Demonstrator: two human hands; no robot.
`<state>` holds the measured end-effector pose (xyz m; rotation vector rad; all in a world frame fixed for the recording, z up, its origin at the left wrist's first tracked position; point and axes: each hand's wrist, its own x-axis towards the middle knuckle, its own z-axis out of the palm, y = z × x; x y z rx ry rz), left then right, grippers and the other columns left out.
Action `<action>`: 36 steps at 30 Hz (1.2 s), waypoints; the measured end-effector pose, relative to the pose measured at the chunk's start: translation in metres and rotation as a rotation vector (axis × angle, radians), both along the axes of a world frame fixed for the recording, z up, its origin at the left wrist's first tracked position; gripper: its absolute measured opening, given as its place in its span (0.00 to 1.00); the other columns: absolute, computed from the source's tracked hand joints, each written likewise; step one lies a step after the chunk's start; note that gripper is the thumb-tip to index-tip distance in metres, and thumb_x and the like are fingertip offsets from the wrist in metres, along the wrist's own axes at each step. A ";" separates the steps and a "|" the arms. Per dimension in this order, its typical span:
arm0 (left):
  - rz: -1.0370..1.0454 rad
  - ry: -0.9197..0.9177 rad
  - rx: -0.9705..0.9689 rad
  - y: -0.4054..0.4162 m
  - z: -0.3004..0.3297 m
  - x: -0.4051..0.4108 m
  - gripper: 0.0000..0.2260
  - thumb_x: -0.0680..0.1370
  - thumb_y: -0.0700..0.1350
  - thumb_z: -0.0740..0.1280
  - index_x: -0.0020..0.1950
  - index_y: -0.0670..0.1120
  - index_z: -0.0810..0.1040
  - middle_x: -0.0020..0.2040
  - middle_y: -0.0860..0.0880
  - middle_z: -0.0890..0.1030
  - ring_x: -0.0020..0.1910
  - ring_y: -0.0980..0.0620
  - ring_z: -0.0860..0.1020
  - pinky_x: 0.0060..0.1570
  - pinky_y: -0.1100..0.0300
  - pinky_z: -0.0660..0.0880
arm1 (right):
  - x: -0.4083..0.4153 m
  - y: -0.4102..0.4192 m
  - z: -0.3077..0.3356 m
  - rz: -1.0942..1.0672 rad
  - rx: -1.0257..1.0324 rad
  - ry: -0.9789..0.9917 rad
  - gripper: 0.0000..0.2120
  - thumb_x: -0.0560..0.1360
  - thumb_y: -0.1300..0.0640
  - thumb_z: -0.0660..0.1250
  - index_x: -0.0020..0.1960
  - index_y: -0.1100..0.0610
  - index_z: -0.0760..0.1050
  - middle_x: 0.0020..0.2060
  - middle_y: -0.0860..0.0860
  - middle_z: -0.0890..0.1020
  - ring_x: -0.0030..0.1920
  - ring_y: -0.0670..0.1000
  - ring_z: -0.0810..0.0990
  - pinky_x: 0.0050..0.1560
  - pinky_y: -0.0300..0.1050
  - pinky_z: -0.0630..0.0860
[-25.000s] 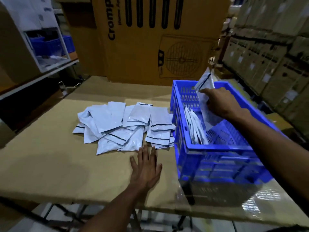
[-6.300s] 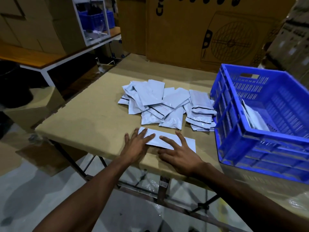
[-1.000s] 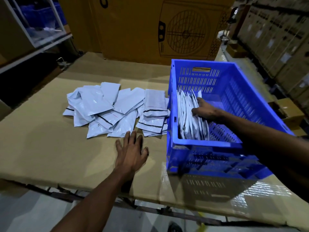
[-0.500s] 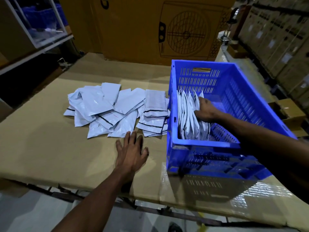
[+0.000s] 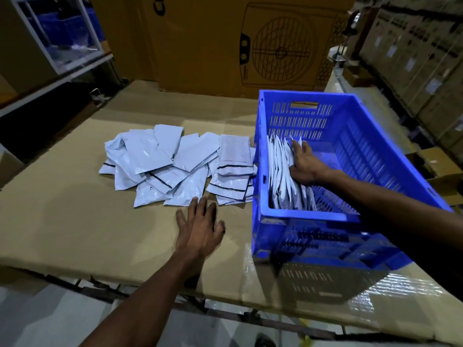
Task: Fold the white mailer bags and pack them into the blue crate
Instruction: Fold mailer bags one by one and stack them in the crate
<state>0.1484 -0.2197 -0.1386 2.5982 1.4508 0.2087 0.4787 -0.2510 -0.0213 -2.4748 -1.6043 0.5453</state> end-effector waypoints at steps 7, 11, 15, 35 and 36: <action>-0.002 -0.001 -0.009 0.002 -0.002 0.000 0.27 0.79 0.60 0.55 0.76 0.51 0.65 0.81 0.48 0.57 0.81 0.45 0.50 0.72 0.33 0.53 | 0.002 0.006 -0.002 -0.002 0.043 -0.018 0.33 0.82 0.55 0.55 0.80 0.60 0.41 0.79 0.63 0.40 0.76 0.69 0.54 0.73 0.61 0.62; -0.006 -0.008 -0.006 0.002 -0.001 0.000 0.27 0.78 0.59 0.54 0.76 0.51 0.65 0.81 0.47 0.57 0.81 0.45 0.49 0.72 0.33 0.53 | -0.003 0.007 0.002 0.017 0.081 -0.044 0.32 0.82 0.52 0.54 0.80 0.63 0.47 0.77 0.68 0.47 0.74 0.72 0.59 0.71 0.62 0.64; -0.017 -0.036 0.019 0.002 -0.001 -0.001 0.26 0.78 0.58 0.56 0.74 0.50 0.67 0.80 0.47 0.59 0.80 0.43 0.52 0.71 0.34 0.56 | -0.010 0.009 0.021 0.005 0.248 -0.100 0.36 0.77 0.41 0.50 0.77 0.64 0.56 0.74 0.67 0.62 0.70 0.70 0.66 0.69 0.62 0.67; 0.085 -0.022 0.147 0.063 0.001 -0.115 0.28 0.75 0.55 0.58 0.72 0.45 0.72 0.78 0.38 0.63 0.77 0.35 0.60 0.67 0.36 0.64 | -0.203 0.096 0.070 0.381 0.430 -0.272 0.19 0.80 0.47 0.59 0.64 0.59 0.73 0.58 0.61 0.80 0.59 0.63 0.77 0.55 0.57 0.75; 0.077 -0.017 0.144 0.067 0.001 -0.120 0.28 0.75 0.54 0.58 0.73 0.45 0.72 0.78 0.38 0.62 0.76 0.35 0.60 0.66 0.36 0.65 | -0.214 0.104 0.064 0.386 0.375 -0.253 0.19 0.80 0.47 0.59 0.64 0.59 0.73 0.58 0.60 0.80 0.59 0.63 0.77 0.55 0.57 0.76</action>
